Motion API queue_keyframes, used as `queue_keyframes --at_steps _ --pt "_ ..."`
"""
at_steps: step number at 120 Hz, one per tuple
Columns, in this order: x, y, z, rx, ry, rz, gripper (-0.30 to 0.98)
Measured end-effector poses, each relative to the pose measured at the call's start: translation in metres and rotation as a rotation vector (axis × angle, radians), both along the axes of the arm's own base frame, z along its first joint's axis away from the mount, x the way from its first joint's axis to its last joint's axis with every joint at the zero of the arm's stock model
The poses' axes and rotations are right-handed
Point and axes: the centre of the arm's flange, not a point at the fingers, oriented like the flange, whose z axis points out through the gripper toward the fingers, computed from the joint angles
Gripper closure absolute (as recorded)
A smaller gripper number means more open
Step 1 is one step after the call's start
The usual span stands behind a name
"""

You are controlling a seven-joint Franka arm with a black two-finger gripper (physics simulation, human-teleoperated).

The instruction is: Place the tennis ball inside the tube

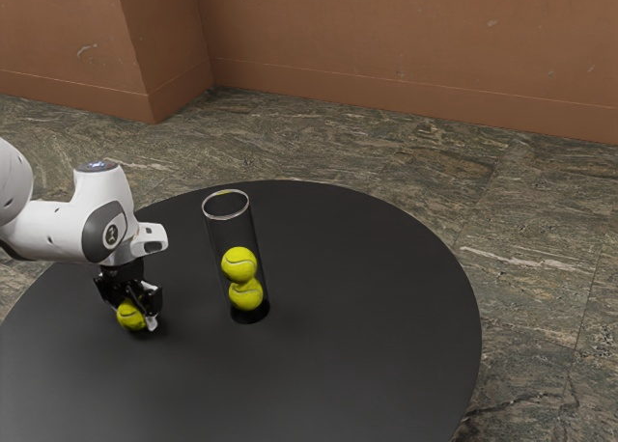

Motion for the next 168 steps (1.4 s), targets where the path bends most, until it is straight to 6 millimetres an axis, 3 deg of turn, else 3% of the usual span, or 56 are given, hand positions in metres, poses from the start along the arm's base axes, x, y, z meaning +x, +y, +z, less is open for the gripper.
queue_keyframes --at_steps 21,37,63,71,86,106,143,153,160,168 --pt "0.006 -0.001 0.027 0.002 -0.039 0.001 0.39" --pt "0.035 0.004 0.076 0.023 -0.077 -0.018 0.39" --pt "0.079 0.006 0.171 0.043 -0.11 -0.045 0.38" --pt "0.086 -0.003 0.196 0.037 -0.115 -0.064 0.38" --pt "0.109 -0.044 0.232 0.027 -0.126 -0.135 0.38" --pt "0.141 -0.079 0.252 0.026 -0.112 -0.196 0.38" --pt "0.179 -0.135 0.249 0.011 -0.075 -0.285 0.37" --pt "0.166 -0.143 0.268 0.006 -0.084 -0.295 0.37" --pt "0.15 -0.148 0.292 0.002 -0.103 -0.3 0.38" --pt "0.127 -0.156 0.305 -0.01 -0.098 -0.31 0.38"
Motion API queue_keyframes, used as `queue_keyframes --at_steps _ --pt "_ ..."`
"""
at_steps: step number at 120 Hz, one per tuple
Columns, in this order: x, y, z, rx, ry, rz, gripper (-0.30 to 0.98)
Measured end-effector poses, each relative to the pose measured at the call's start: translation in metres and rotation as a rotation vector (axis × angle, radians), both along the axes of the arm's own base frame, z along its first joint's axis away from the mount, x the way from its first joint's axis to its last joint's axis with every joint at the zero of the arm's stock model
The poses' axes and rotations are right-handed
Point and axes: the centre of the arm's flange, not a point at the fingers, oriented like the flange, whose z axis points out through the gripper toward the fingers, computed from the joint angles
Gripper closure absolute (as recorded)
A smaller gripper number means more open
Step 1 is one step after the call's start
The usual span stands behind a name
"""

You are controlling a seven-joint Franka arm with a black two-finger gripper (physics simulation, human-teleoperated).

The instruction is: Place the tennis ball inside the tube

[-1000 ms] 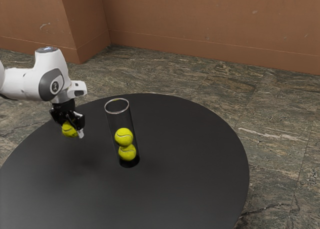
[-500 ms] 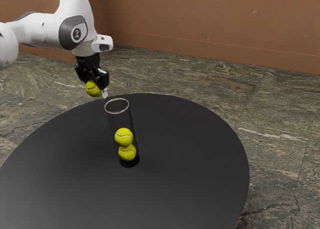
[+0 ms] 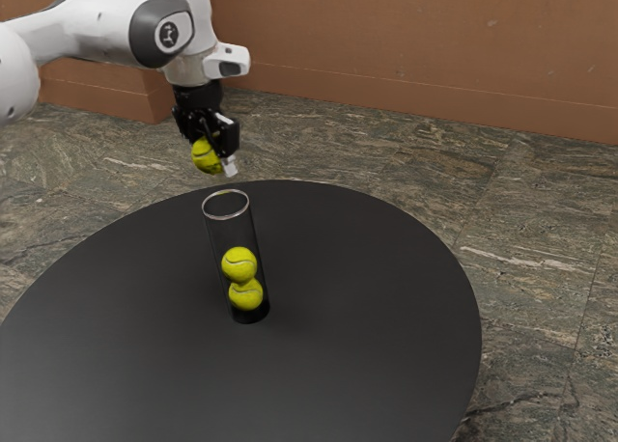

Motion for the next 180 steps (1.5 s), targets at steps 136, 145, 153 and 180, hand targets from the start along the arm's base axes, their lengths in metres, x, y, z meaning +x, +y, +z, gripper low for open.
queue_keyframes --at_steps 136,145,153,180 --pt "-0.014 -0.026 -0.035 0.0 0.048 0.043 0.37" --pt "-0.013 -0.026 -0.037 0.001 0.051 0.042 0.37" --pt "-0.012 -0.026 -0.039 0.001 0.054 0.041 0.37" --pt "-0.012 -0.026 -0.041 -0.006 0.058 0.038 0.24"
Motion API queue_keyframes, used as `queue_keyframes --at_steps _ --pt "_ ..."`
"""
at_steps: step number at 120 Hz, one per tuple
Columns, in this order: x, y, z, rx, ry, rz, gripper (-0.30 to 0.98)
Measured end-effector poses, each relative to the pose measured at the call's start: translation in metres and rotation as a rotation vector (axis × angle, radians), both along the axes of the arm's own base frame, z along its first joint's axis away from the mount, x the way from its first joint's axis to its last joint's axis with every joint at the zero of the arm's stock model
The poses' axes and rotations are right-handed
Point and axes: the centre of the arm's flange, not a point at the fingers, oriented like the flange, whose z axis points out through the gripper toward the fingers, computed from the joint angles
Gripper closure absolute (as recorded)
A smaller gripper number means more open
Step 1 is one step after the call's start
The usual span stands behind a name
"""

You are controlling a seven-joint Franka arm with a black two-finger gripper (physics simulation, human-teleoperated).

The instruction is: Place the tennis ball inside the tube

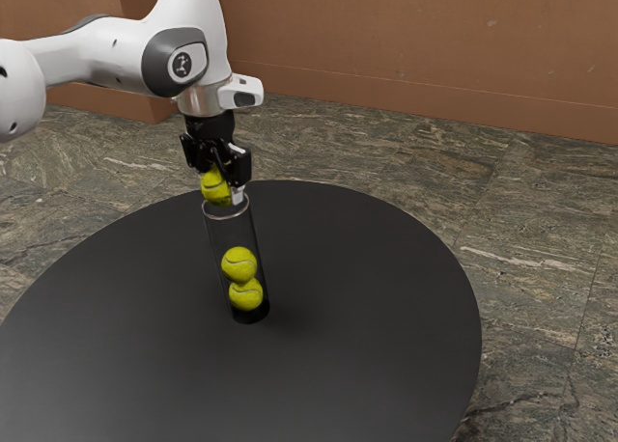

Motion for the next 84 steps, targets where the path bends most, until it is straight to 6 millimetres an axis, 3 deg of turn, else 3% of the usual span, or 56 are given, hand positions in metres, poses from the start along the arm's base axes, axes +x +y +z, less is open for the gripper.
queue_keyframes --at_steps 31,45,53,72,84 --pt "0.0 0.0 0.001 -0.004 -0.001 -0.003 0.07" --pt "-0.004 0.0 0.012 -0.007 -0.017 -0.006 0.04" --pt "-0.013 0.002 0.037 -0.013 -0.054 -0.007 0.03" --pt "-0.038 0.011 0.129 -0.013 -0.153 -0.006 0.01" --pt "-0.047 0.017 0.144 -0.002 -0.13 0.002 0.01"
